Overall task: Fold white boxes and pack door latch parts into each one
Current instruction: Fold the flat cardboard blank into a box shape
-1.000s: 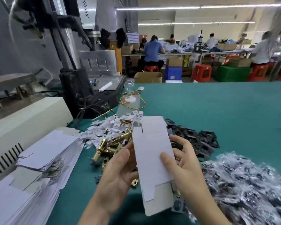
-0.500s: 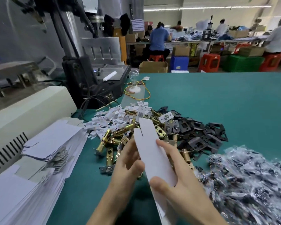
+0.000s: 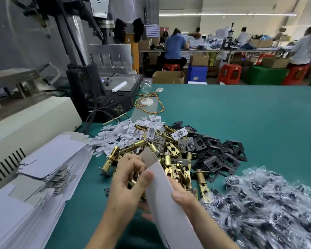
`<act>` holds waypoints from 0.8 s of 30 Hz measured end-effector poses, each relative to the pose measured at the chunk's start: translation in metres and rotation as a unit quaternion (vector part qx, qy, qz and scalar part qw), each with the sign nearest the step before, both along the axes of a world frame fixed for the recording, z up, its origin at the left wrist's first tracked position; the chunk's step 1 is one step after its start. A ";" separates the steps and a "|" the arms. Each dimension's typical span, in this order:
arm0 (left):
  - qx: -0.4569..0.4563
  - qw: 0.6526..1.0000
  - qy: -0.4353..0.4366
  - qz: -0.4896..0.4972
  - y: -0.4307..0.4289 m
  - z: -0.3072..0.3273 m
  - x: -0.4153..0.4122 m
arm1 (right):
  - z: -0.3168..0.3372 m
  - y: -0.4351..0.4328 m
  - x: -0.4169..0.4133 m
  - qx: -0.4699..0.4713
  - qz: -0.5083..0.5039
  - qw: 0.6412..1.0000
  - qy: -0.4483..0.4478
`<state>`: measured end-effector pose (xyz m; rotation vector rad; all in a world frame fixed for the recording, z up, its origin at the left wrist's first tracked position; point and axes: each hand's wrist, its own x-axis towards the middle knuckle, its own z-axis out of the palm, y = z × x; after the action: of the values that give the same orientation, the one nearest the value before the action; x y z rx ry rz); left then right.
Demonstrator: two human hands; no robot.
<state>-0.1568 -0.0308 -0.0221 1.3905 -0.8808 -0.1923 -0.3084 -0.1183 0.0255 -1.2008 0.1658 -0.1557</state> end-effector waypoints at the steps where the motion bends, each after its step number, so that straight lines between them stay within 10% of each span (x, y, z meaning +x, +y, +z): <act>1: -0.002 1.000 -0.011 0.010 0.000 0.000 0.000 | 0.003 -0.001 -0.005 0.042 -0.038 0.998 -0.015; 10: 0.028 0.997 0.059 -0.047 -0.006 -0.004 -0.011 | -0.013 -0.017 -0.011 0.209 -0.105 0.972 -0.025; 24: -0.015 0.996 0.085 -0.027 -0.006 -0.004 -0.016 | -0.031 -0.018 0.010 0.058 -0.205 0.973 -0.089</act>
<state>-0.1724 -0.0370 -0.0264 1.3019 -0.7780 -0.3321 -0.2984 -0.1364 -0.0051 -1.0187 0.2609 -0.6066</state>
